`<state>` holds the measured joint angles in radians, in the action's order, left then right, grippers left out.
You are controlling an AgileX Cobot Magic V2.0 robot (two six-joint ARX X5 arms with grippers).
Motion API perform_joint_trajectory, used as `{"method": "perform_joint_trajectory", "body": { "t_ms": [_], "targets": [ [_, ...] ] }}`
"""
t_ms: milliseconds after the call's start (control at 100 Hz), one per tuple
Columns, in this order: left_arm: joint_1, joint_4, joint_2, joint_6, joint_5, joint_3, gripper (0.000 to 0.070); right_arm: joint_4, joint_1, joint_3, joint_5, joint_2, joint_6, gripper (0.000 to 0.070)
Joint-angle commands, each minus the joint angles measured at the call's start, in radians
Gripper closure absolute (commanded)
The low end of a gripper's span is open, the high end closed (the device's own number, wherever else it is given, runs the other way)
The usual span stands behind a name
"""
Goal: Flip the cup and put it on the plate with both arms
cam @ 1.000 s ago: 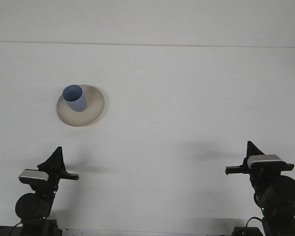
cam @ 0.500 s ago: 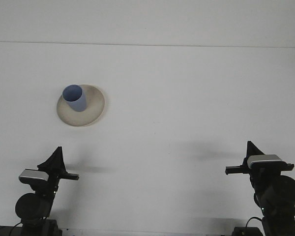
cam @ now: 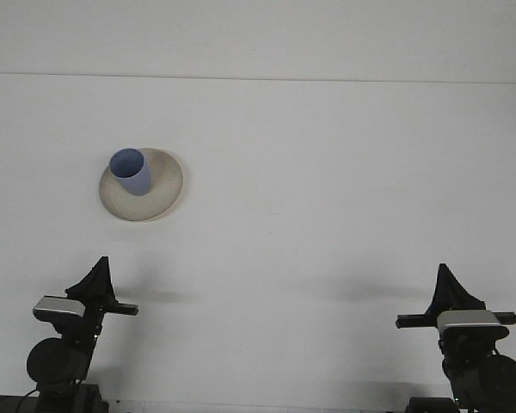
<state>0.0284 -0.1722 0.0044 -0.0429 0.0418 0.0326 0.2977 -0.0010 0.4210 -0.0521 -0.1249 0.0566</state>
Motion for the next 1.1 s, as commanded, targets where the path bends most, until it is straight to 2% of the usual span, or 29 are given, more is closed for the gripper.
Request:
{"method": "perform_joint_trajectory", "body": {
  "t_ms": [0,140,610,1090],
  "targets": [
    [0.000,-0.012,-0.001,-0.003,0.003,-0.017,0.0689,-0.034,0.000,-0.042,0.000,0.039,0.011,0.0700],
    [0.000,-0.012,-0.001,-0.003,0.003,-0.017,0.0689,-0.095,0.000,-0.161,0.001,0.128,0.011,0.0700],
    [0.000,-0.009,-0.001,-0.002,0.003,-0.017,0.0689,-0.456,0.000,-0.407,0.010,0.124,0.011,0.0700],
    [0.000,-0.009,-0.001,-0.002,0.003,-0.017,0.0689,-0.464,0.000,-0.408,0.010,0.124,0.011,0.0700]
  ]
}}
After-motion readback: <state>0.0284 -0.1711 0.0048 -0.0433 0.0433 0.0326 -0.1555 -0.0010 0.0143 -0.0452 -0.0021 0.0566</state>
